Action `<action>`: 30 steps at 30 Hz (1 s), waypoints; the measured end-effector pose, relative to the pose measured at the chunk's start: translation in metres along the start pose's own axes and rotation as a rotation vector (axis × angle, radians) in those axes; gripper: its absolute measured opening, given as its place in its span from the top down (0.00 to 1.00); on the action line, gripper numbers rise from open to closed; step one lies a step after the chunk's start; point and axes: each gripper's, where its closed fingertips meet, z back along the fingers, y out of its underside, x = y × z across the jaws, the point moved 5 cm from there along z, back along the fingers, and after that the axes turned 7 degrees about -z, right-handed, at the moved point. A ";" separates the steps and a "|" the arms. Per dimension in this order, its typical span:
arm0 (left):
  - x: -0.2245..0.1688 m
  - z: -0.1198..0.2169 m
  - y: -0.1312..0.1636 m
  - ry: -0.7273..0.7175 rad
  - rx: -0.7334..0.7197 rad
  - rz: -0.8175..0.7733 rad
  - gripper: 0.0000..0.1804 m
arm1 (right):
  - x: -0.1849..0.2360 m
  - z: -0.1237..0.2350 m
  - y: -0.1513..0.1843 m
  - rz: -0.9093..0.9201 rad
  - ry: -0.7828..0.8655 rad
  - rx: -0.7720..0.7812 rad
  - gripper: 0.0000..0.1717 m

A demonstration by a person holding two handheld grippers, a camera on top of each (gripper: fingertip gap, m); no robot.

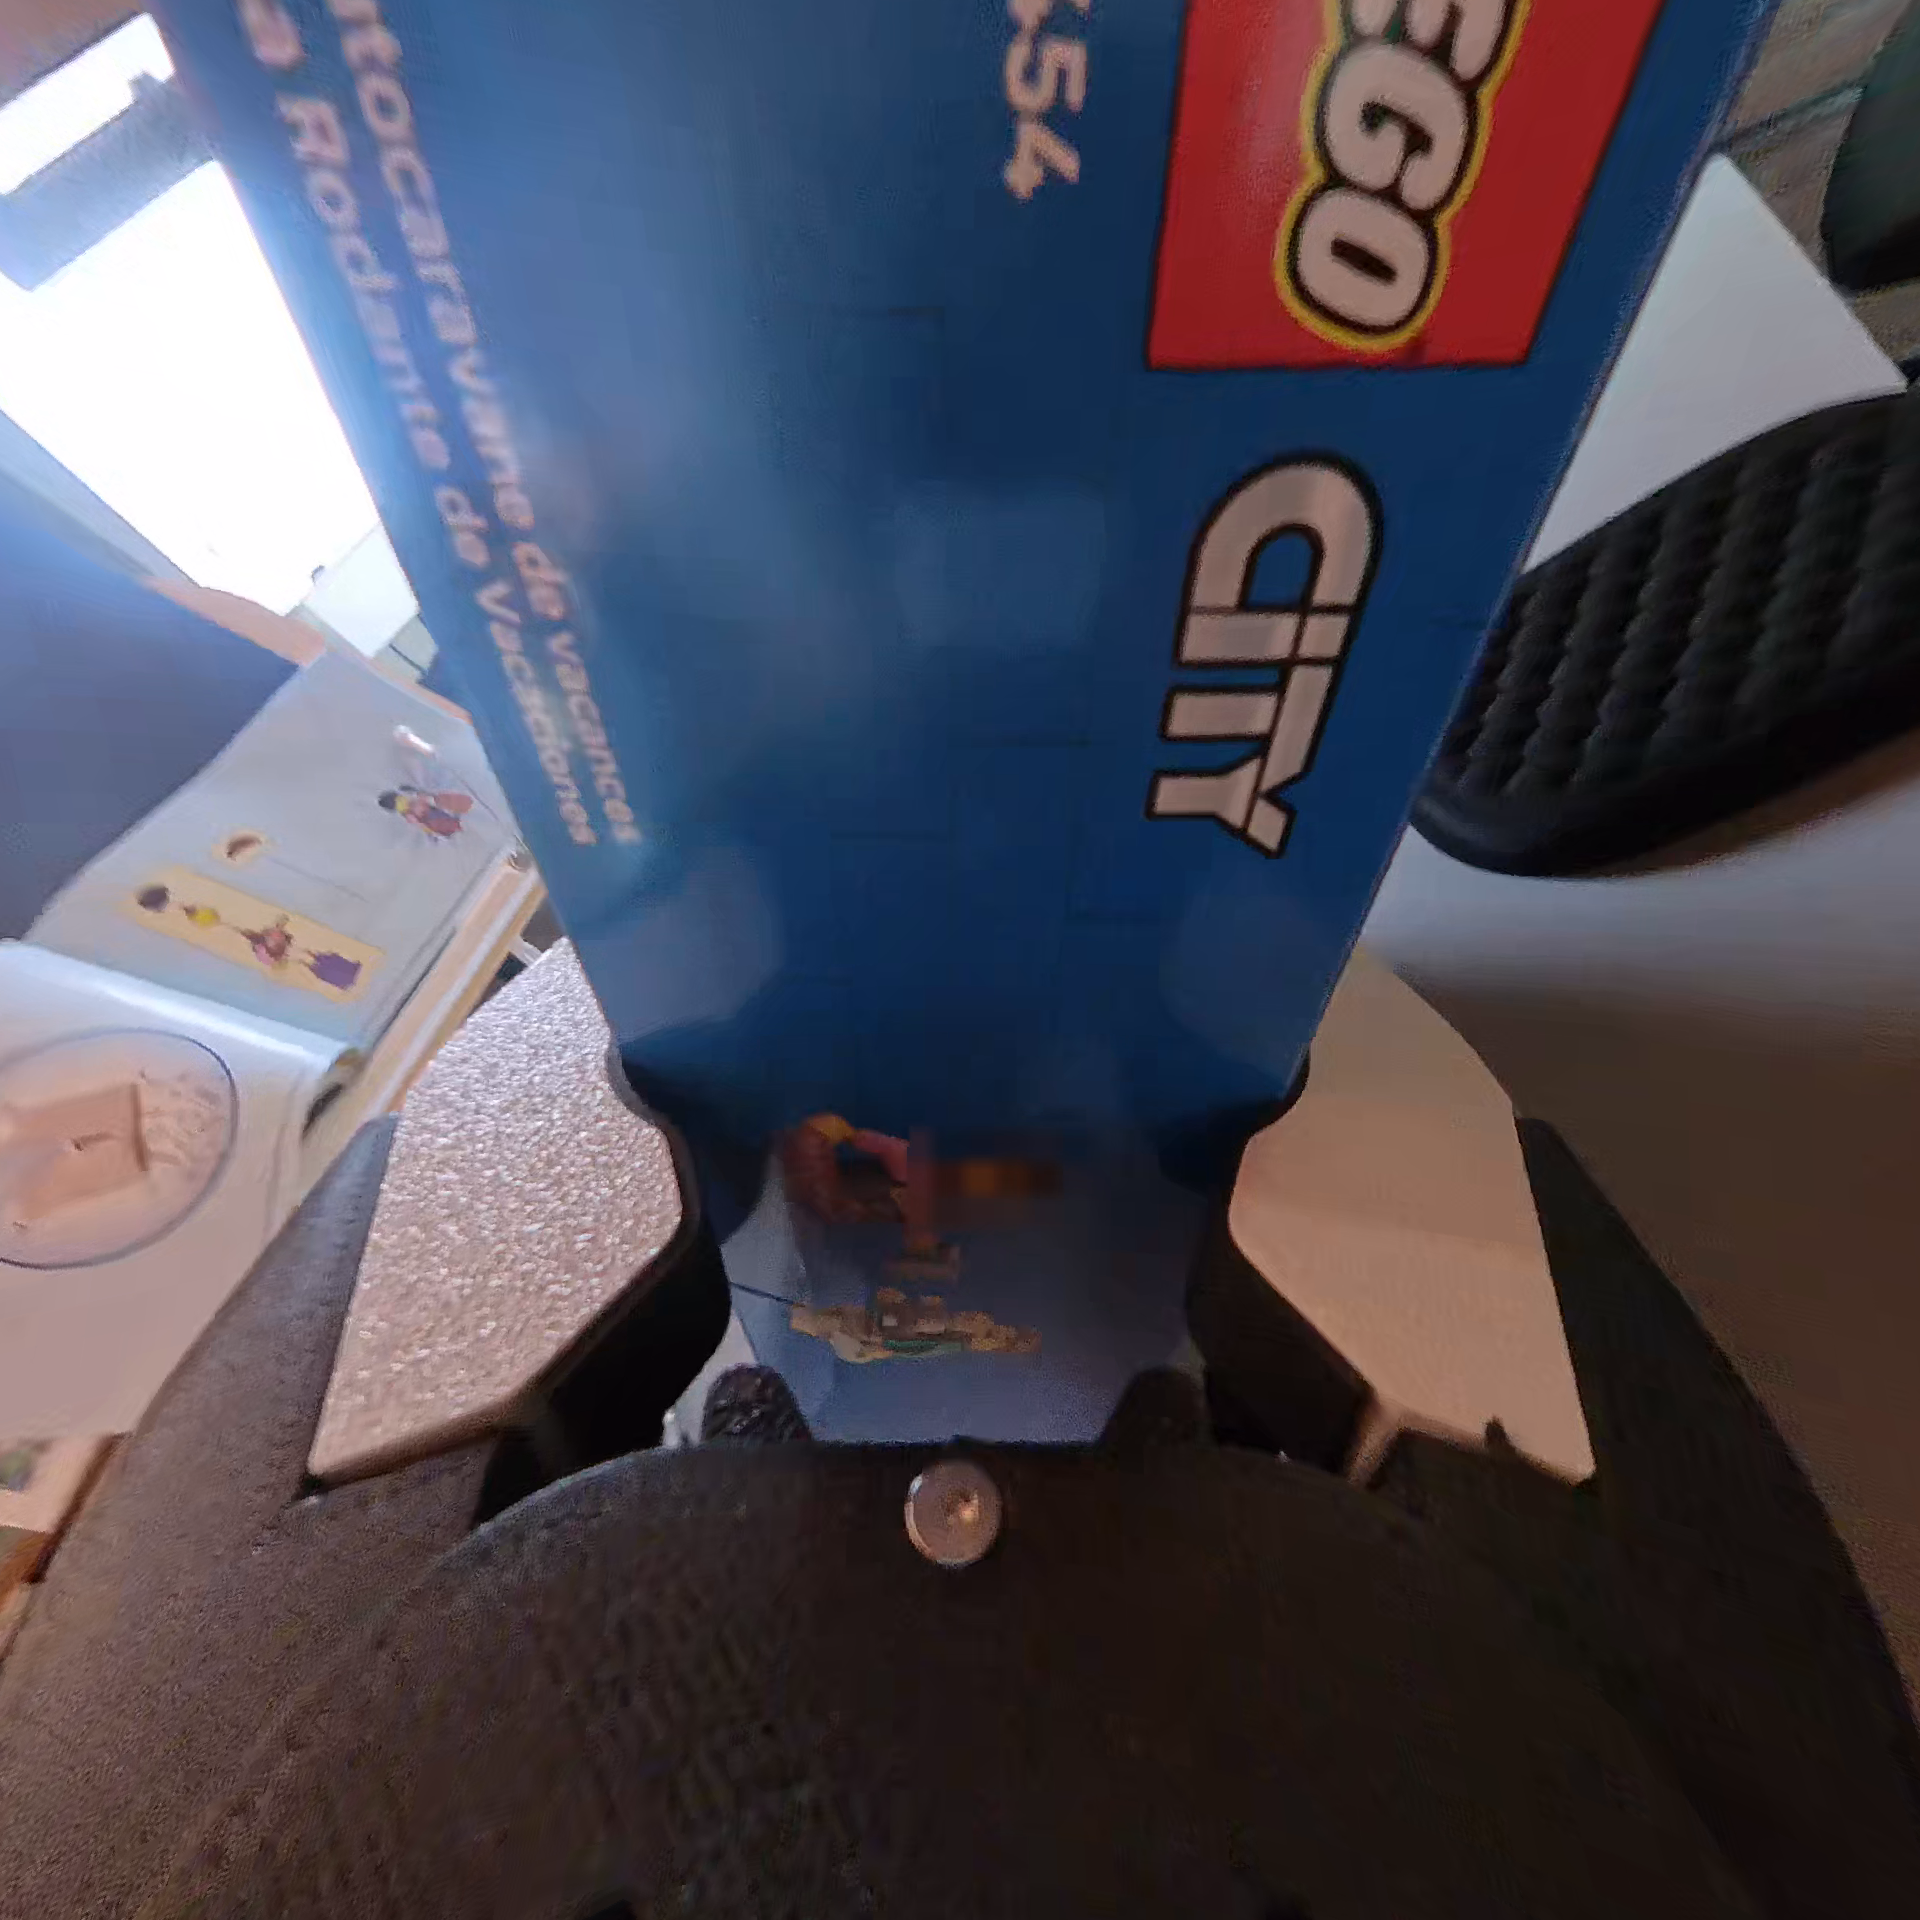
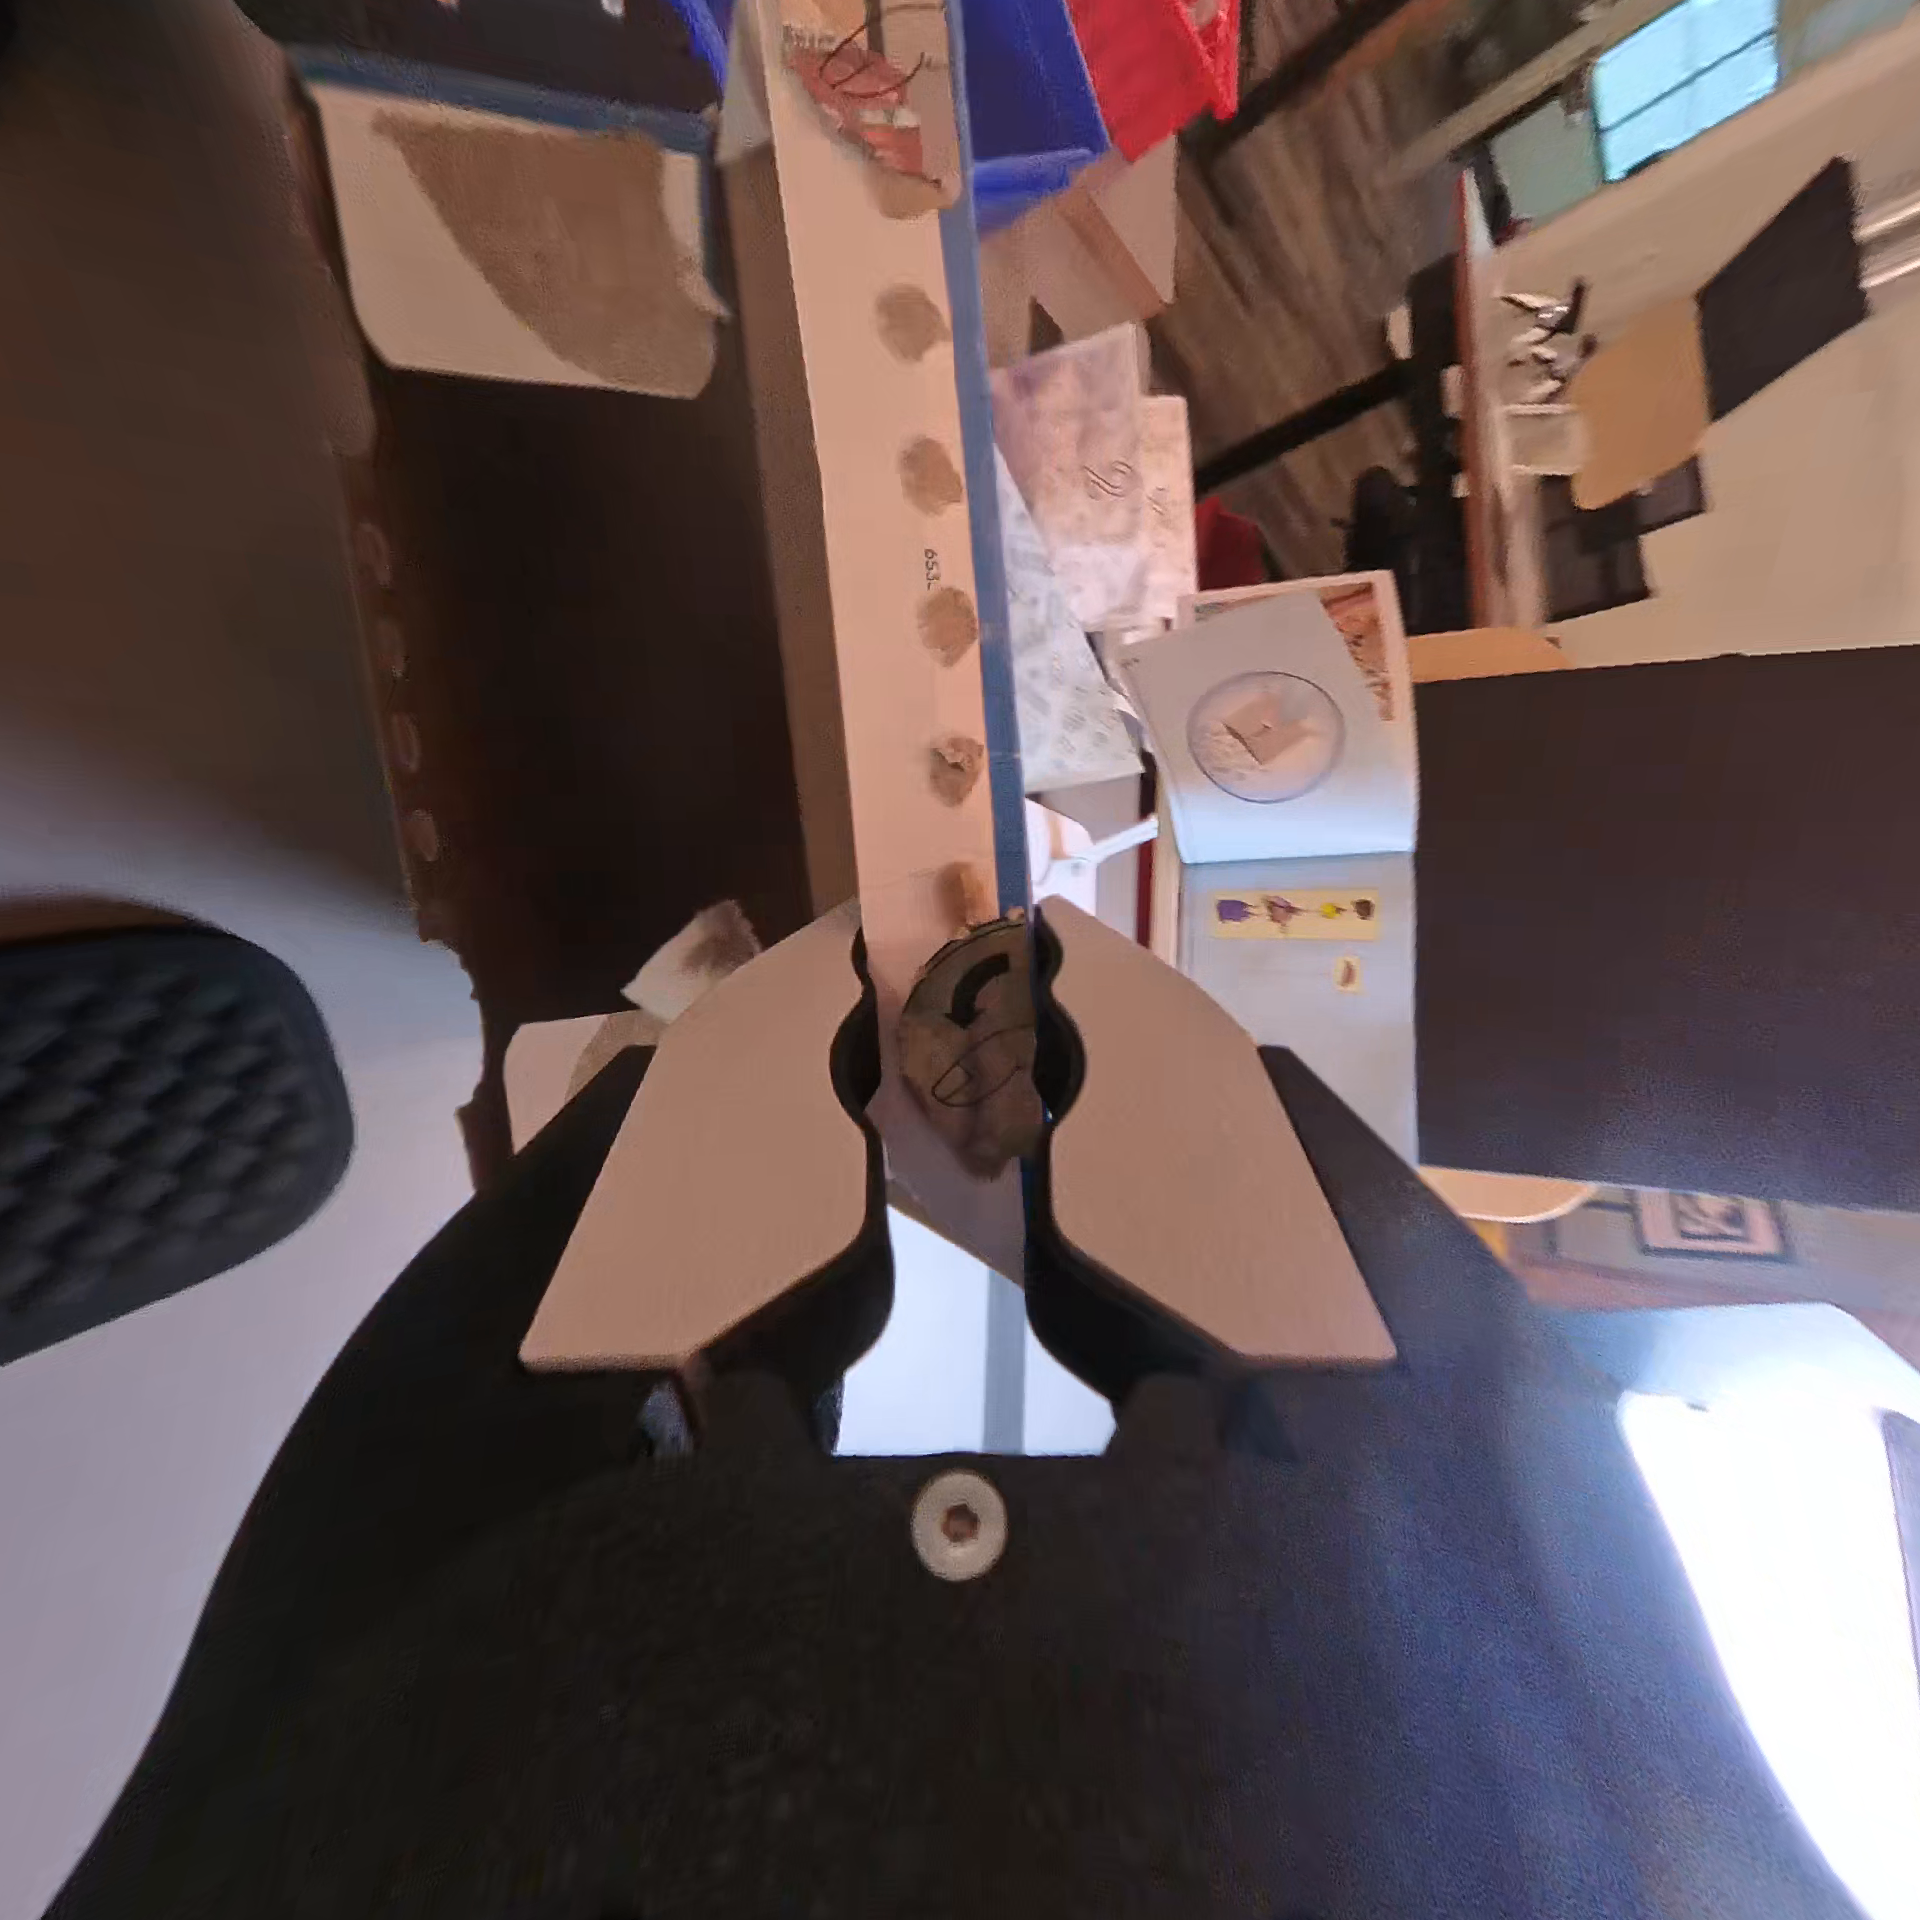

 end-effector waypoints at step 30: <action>-0.002 0.004 0.030 -0.190 0.199 0.116 0.38 | 0.004 -0.031 0.016 -0.337 0.371 -0.030 0.58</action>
